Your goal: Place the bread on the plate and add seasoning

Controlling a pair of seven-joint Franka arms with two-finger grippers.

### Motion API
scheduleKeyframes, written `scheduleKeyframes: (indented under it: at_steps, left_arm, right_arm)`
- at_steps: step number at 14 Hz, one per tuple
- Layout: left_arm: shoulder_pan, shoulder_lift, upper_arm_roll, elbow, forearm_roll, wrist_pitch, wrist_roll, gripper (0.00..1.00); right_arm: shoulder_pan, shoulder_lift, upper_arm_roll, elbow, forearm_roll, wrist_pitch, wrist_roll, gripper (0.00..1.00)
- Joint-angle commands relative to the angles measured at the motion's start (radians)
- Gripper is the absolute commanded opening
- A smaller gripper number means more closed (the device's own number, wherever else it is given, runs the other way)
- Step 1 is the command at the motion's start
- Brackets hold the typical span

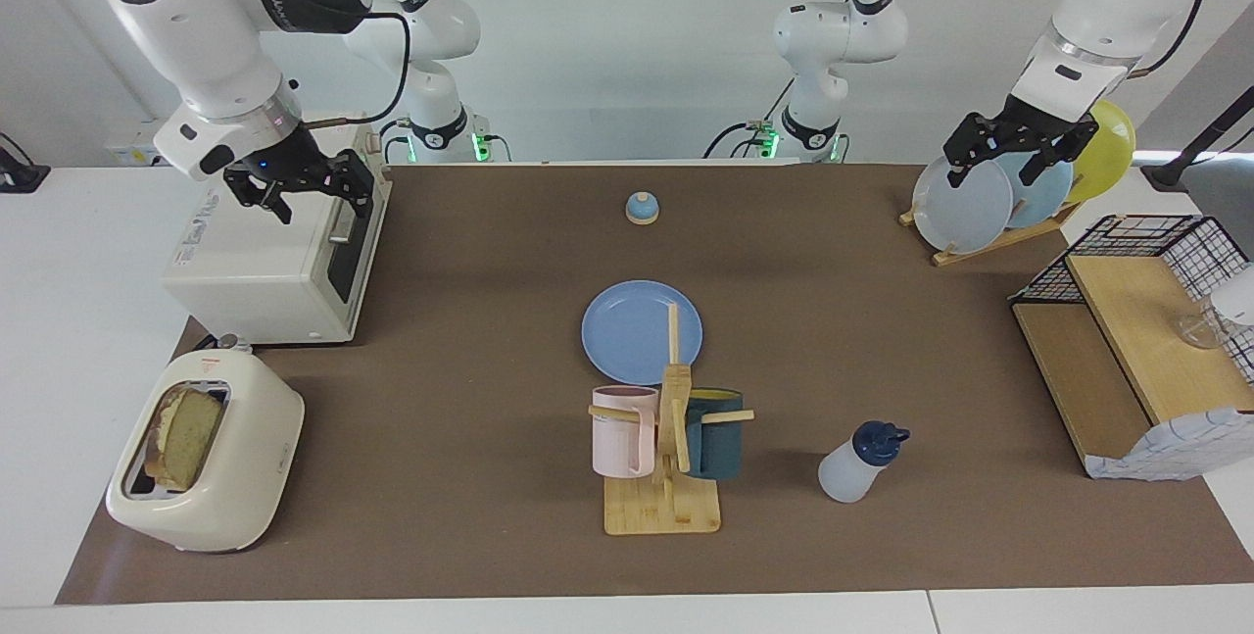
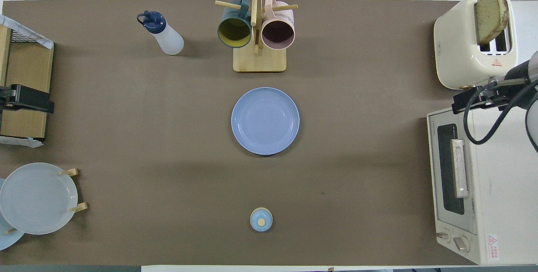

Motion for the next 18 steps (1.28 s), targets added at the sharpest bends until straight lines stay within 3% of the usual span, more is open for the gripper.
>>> scheduleKeyframes:
  at_steps: [1, 8, 11, 14, 16, 18]
  left_arm:
    - [0.003, -0.014, -0.009, -0.009, 0.004, -0.001, -0.006, 1.00]
    - [-0.004, -0.019, -0.009, -0.010, 0.005, -0.021, -0.015, 1.00]
    - [-0.012, -0.043, -0.014, -0.064, 0.002, 0.032, -0.012, 1.00]
    - [-0.047, -0.113, -0.014, -0.235, 0.001, 0.231, -0.008, 1.00]
    - [-0.069, -0.175, -0.015, -0.391, 0.001, 0.433, -0.011, 1.00]
    - [-0.100, -0.212, -0.015, -0.543, 0.001, 0.642, -0.020, 1.00]
  right_arm:
    - [-0.012, 0.012, 0.002, 0.026, 0.024, 0.016, 0.005, 1.00]
    - [-0.013, 0.011, 0.002, 0.023, 0.021, 0.019, 0.005, 1.00]
    - [0.000, 0.008, 0.003, 0.017, 0.006, 0.028, 0.011, 1.00]
    - [0.000, 0.003, 0.003, -0.005, 0.000, 0.088, 0.005, 1.00]
    - [-0.010, 0.005, 0.003, -0.011, -0.003, 0.143, -0.024, 1.00]
    - [-0.029, -0.002, 0.002, -0.076, -0.049, 0.329, -0.058, 1.00]
